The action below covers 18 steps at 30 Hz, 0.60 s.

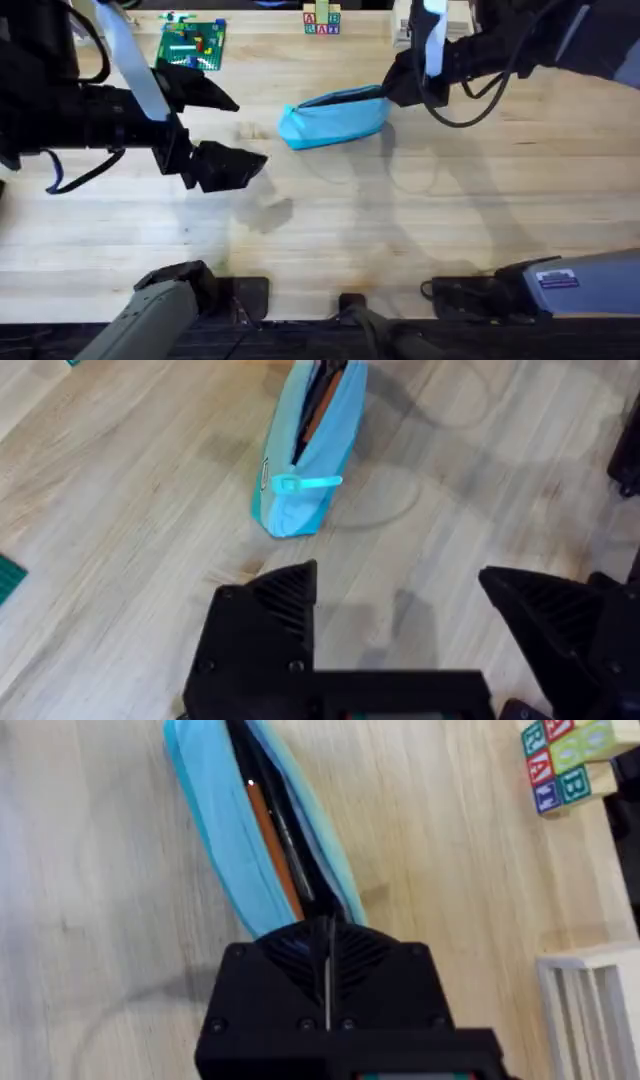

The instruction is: Unzip the bag, pick up the pens from the table one at a time and place them inside, then zip the bag closed.

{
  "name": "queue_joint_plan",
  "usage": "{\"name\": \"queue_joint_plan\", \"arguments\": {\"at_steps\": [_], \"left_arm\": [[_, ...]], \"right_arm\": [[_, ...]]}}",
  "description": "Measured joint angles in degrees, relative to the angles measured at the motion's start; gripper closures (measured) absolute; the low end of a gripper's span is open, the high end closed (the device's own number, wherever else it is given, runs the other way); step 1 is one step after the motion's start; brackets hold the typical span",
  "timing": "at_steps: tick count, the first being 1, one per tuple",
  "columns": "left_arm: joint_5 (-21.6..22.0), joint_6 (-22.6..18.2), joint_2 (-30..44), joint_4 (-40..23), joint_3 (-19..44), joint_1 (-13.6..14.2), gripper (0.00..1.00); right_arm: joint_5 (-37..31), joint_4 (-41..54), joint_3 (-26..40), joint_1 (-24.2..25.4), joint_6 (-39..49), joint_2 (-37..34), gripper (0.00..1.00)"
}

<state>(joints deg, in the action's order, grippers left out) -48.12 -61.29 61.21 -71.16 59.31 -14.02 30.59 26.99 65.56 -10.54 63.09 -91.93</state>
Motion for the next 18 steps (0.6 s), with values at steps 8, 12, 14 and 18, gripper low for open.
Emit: {"name": "queue_joint_plan", "arguments": {"at_steps": [8,12,14,18], "left_arm": [[0.00,0.04,0.01,-0.02,0.00,0.00,0.007],[0.00,0.04,0.02,0.00,0.00,0.00,0.007],[-0.01,0.04,0.01,0.00,0.00,0.00,0.007],[0.00,0.04,0.01,0.00,0.00,0.00,0.007]], "right_arm": [[3.10,-0.52,0.00,0.02,0.00,-1.48,0.972],[3.40,-0.46,0.00,0.00,0.00,-1.59,0.972],[3.53,-0.47,0.00,0.00,0.00,-1.69,0.972],[3.75,-0.65,0.00,0.00,0.00,-2.76,0.972]]}}
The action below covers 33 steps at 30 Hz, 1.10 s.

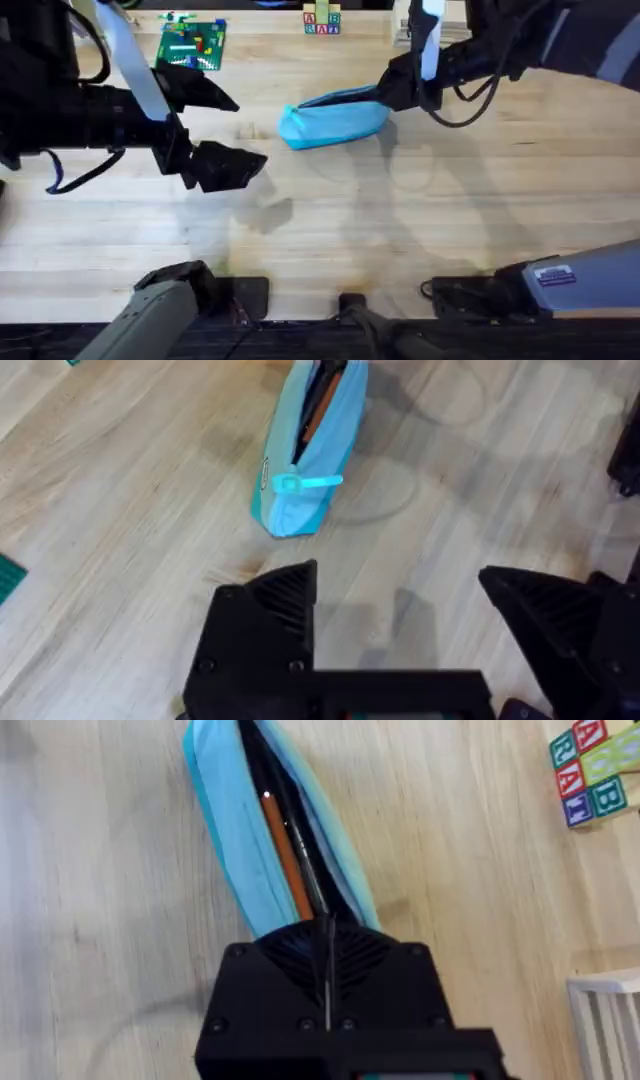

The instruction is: Unzip the bag, pick up the pens from the table one at a time and place them inside, then zip the bag closed.

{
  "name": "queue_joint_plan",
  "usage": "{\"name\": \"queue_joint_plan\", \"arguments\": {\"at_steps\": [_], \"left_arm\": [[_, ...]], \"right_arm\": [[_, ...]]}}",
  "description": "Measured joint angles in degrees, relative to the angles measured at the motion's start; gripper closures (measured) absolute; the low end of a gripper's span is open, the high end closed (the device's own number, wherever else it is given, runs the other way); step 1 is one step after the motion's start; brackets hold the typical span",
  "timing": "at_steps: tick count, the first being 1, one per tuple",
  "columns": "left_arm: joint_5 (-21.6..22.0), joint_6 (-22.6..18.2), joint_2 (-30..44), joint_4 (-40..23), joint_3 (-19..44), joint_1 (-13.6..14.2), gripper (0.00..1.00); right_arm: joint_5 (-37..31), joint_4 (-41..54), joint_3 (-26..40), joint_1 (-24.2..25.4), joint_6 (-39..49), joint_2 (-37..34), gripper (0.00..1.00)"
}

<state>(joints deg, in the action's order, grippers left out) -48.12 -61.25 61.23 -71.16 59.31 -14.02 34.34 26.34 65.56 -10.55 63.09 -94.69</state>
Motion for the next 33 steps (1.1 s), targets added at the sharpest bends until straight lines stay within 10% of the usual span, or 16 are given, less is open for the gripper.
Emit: {"name": "queue_joint_plan", "arguments": {"at_steps": [33], "left_arm": [[0.00,0.00,-0.01,-0.02,0.00,0.00,0.007]], "right_arm": [[2.63,-0.24,0.02,-4.66,-0.02,-3.15,0.972]]}}
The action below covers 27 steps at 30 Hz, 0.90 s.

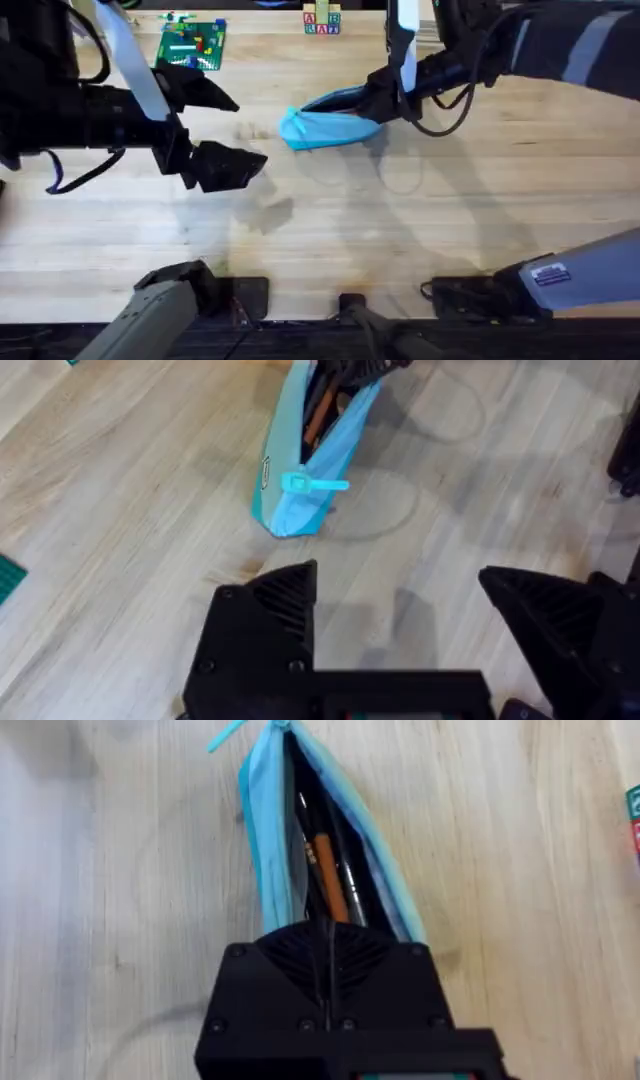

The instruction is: Unzip the bag, pick up the pens from the table one at a time and place them inside, then zip the bag closed.

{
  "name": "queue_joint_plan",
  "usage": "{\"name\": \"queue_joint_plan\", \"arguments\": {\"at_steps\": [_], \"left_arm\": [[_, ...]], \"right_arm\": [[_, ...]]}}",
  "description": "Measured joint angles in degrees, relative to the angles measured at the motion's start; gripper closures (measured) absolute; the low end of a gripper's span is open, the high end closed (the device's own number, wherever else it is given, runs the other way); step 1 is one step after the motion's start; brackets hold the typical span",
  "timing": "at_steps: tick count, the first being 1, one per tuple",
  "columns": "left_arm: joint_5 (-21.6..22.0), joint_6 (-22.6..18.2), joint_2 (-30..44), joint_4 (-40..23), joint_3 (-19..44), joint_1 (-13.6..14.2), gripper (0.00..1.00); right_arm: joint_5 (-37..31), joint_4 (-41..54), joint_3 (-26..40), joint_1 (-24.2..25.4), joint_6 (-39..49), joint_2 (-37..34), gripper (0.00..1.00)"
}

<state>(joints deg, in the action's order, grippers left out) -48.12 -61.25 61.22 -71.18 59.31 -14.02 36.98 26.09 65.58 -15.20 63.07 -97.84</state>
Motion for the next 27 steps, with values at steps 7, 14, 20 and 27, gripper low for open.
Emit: {"name": "queue_joint_plan", "arguments": {"at_steps": [7,14,20,27], "left_arm": [[0.00,0.00,0.00,0.00,0.00,0.00,0.006],[0.00,0.00,-0.01,0.00,0.00,0.00,0.007],[0.00,0.00,0.00,0.00,0.00,0.00,0.006],[0.00,0.00,-0.01,0.00,0.00,0.00,0.008]], "right_arm": [[0.37,0.08,0.00,0.00,-0.03,-1.55,0.801],[0.34,-0.20,0.00,0.00,0.23,-1.55,0.015],[0.34,-0.18,0.00,0.00,0.19,-1.55,0.006],[0.34,-0.08,0.02,0.00,0.13,-1.53,0.006]]}}
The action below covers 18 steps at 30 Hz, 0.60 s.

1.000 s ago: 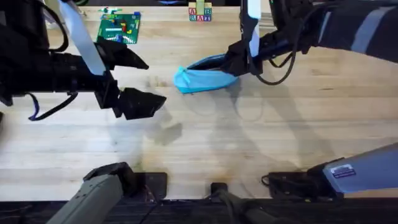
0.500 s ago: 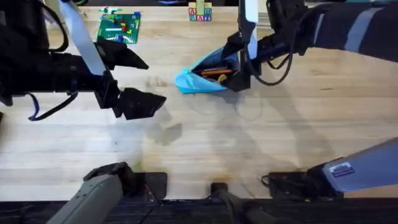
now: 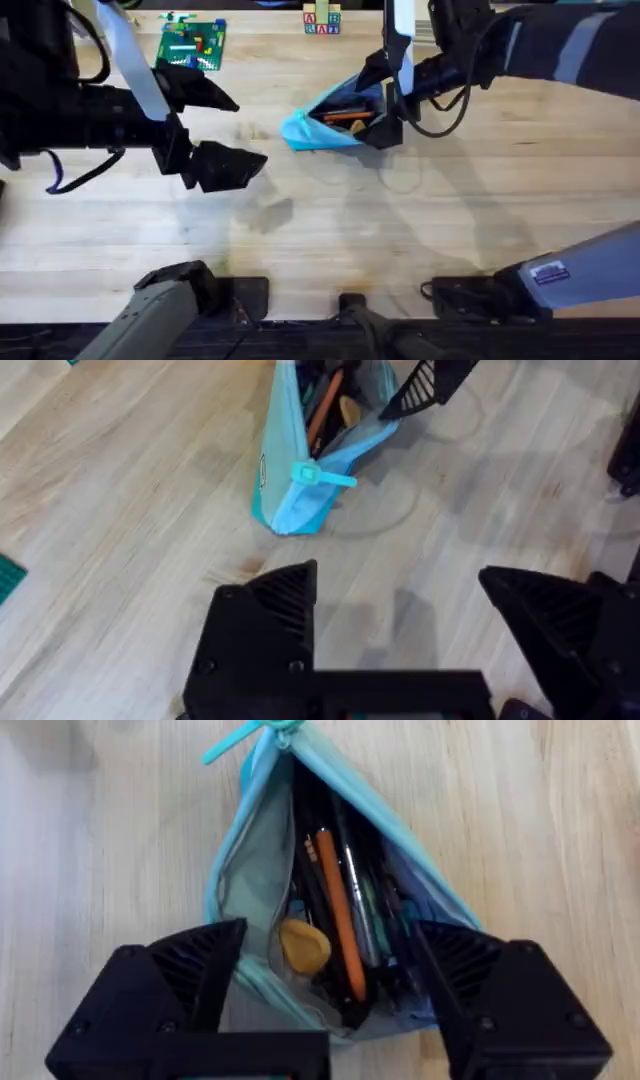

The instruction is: Unzip the bag, pick up the pens from the table one at a time and place them inside, then zip the bag closed.

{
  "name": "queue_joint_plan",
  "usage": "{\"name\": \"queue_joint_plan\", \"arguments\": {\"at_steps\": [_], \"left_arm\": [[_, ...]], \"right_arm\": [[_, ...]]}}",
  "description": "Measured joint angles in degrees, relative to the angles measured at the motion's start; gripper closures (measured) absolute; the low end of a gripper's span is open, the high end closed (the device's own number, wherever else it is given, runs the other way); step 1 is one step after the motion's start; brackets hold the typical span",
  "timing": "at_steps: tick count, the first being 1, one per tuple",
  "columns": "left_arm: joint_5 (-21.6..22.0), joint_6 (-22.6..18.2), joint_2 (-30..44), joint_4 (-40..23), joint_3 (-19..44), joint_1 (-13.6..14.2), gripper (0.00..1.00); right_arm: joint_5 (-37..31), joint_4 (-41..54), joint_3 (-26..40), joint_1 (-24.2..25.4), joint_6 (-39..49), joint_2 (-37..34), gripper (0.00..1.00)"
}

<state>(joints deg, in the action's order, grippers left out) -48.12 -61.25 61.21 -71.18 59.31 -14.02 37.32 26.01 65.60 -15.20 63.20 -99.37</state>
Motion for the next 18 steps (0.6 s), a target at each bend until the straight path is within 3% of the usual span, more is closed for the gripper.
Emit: {"name": "queue_joint_plan", "arguments": {"at_steps": [6,18], "left_arm": [[0.00,0.00,0.01,0.00,0.00,0.00,0.007],[0.00,0.00,0.02,0.00,0.00,0.00,0.007]], "right_arm": [[-0.01,0.52,0.00,0.00,-2.81,1.80,0.006],[0.00,1.80,0.00,0.00,-9.98,13.58,0.005]]}}
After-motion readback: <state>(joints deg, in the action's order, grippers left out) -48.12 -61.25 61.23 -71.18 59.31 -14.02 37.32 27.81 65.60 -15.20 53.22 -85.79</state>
